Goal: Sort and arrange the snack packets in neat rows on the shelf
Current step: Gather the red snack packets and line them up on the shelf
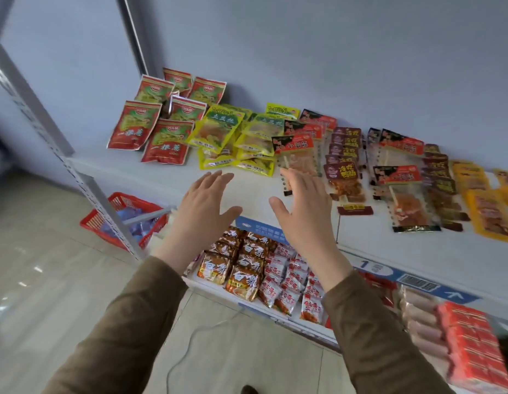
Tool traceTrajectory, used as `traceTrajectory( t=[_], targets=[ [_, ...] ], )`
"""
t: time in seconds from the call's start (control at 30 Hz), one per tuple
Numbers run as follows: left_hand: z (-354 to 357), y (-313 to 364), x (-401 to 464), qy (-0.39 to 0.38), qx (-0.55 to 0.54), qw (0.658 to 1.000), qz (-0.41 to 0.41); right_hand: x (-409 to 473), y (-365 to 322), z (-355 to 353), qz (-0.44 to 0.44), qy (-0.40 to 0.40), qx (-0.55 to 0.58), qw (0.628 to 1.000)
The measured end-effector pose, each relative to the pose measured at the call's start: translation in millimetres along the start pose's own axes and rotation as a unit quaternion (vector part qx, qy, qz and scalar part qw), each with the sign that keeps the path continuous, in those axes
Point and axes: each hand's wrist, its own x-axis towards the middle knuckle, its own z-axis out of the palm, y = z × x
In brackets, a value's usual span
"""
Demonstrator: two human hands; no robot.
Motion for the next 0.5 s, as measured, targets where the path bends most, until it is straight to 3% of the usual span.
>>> traceTrajectory(
  t=[0.23,0.5],
  targets=[
    [-36,-71,15,0.018,0.005,0.999,-0.031,34,-59,58,-0.020,-0.023,0.026,0.999],
    [-84,-185,54,0.024,-0.019,1.000,-0.005,90,-152,139,-0.016,-0.009,0.008,1.000]
  ],
)
